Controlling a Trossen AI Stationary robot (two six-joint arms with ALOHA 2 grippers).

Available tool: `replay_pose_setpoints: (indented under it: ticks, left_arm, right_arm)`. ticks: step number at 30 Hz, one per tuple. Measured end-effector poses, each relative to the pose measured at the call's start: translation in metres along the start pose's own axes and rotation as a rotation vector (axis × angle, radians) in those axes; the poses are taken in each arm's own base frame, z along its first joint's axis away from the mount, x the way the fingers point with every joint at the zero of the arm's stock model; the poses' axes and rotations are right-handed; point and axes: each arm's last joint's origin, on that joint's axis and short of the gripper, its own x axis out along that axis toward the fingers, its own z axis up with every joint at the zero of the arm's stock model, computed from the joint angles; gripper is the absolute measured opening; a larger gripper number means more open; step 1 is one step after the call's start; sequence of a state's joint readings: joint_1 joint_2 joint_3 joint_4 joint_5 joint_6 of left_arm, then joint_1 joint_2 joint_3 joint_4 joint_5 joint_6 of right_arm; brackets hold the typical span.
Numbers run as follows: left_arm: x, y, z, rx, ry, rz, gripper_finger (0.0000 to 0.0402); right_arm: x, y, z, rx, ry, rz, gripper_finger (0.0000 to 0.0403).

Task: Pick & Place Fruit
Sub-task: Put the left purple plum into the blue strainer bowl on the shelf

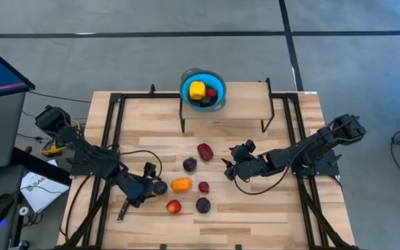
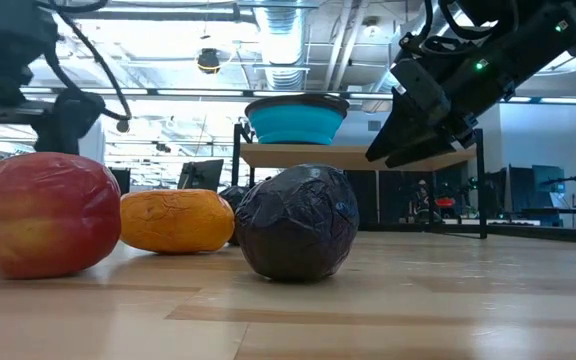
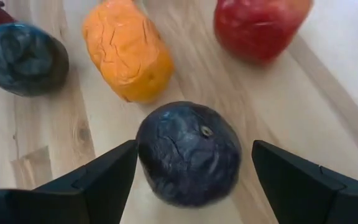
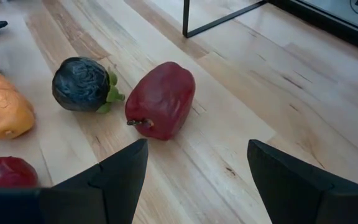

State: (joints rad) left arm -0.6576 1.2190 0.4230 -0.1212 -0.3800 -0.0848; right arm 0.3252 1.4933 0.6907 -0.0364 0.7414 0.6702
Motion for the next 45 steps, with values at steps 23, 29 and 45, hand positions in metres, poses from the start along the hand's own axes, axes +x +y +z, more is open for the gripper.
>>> replay_pose_setpoints:
  ticks: [23, 29, 45]
  left_arm:
    - [0.025, 0.0, -0.002, -0.066, -0.055, 0.039, 0.031]
    - [0.011, 0.008, 0.006, -0.117, -0.124, 0.065, 0.031]
    - [0.019, 0.007, -0.001, -0.019, -0.05, -0.008, 0.031]
  right_arm:
    - [0.0, 0.001, 0.0, 0.009, -0.002, 0.01, 0.027]
    - [0.0, 0.001, 0.0, 0.008, -0.002, 0.01, 0.027]
    - [-0.002, 0.001, -0.002, -0.008, 0.005, 0.009, 0.027]
